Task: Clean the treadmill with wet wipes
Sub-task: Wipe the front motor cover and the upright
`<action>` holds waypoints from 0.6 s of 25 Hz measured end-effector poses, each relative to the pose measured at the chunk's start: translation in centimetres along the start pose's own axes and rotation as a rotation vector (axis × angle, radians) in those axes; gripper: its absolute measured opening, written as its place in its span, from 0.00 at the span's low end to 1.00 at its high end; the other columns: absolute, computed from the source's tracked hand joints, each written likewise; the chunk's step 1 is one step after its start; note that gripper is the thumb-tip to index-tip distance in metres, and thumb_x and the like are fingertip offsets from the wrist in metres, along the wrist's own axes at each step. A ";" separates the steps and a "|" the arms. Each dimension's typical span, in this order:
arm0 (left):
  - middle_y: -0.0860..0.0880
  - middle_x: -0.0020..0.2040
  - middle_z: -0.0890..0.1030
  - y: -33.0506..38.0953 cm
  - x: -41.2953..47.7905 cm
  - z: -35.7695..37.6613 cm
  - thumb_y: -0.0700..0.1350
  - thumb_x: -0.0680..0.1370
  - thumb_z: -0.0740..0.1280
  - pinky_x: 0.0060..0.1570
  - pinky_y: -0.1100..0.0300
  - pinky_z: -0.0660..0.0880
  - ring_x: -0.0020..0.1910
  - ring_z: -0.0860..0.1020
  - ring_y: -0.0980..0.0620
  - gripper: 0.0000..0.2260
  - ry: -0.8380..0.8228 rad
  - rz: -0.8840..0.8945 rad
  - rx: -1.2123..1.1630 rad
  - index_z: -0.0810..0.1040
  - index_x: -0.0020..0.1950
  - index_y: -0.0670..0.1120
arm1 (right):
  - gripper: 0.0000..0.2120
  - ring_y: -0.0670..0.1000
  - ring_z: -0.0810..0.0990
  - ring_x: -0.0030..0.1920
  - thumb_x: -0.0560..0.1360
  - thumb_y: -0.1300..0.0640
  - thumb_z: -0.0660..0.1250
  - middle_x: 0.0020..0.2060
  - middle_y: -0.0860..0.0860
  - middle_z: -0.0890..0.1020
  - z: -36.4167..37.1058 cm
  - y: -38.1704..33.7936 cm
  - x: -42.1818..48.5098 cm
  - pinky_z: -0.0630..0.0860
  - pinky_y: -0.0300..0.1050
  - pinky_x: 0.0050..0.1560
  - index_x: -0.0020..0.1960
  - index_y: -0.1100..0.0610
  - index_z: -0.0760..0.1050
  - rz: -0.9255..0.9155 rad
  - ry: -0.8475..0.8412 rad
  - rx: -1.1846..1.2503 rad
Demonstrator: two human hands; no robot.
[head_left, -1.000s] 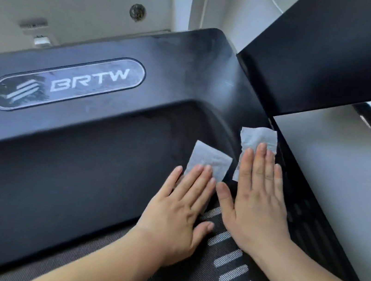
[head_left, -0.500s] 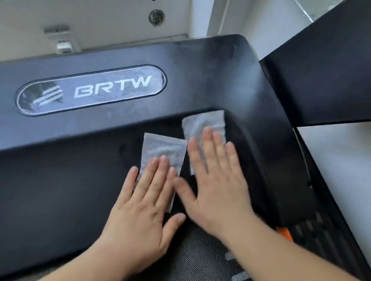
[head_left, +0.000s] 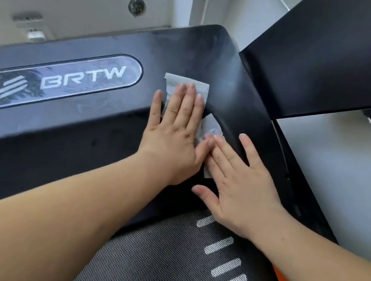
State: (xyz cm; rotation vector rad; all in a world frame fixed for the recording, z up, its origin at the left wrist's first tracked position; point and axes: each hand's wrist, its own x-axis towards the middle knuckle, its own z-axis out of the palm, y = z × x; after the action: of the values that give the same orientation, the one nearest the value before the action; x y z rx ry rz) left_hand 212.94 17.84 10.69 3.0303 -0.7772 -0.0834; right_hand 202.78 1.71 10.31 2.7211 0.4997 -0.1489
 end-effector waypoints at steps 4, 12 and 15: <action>0.42 0.80 0.30 0.7 -1.4 1.4 0.65 0.82 0.40 0.76 0.38 0.34 0.78 0.28 0.45 0.37 -0.027 0.054 0.051 0.34 0.81 0.43 | 0.37 0.54 0.48 0.83 0.83 0.35 0.45 0.83 0.55 0.51 -0.6 2.8 -0.5 0.47 0.66 0.79 0.82 0.58 0.53 0.097 0.082 0.042; 0.40 0.78 0.26 6.5 -6.3 2.7 0.66 0.81 0.39 0.76 0.37 0.33 0.76 0.24 0.43 0.38 -0.172 0.103 -0.065 0.31 0.79 0.41 | 0.39 0.53 0.41 0.83 0.82 0.35 0.40 0.83 0.57 0.42 1.3 0.4 -4.6 0.48 0.60 0.81 0.83 0.60 0.42 0.552 0.060 0.406; 0.42 0.80 0.29 6.7 -7.9 3.6 0.64 0.82 0.40 0.76 0.38 0.33 0.77 0.25 0.44 0.36 -0.167 0.183 -0.079 0.33 0.80 0.42 | 0.39 0.55 0.38 0.82 0.82 0.34 0.38 0.82 0.59 0.40 1.6 -1.9 -5.7 0.47 0.60 0.81 0.83 0.60 0.39 0.630 0.028 0.464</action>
State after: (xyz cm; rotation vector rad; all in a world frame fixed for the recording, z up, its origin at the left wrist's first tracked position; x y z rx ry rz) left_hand 202.63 15.72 7.65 2.8901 -1.0318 -0.3597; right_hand 196.74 0.89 9.14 3.1760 -0.4562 -0.0610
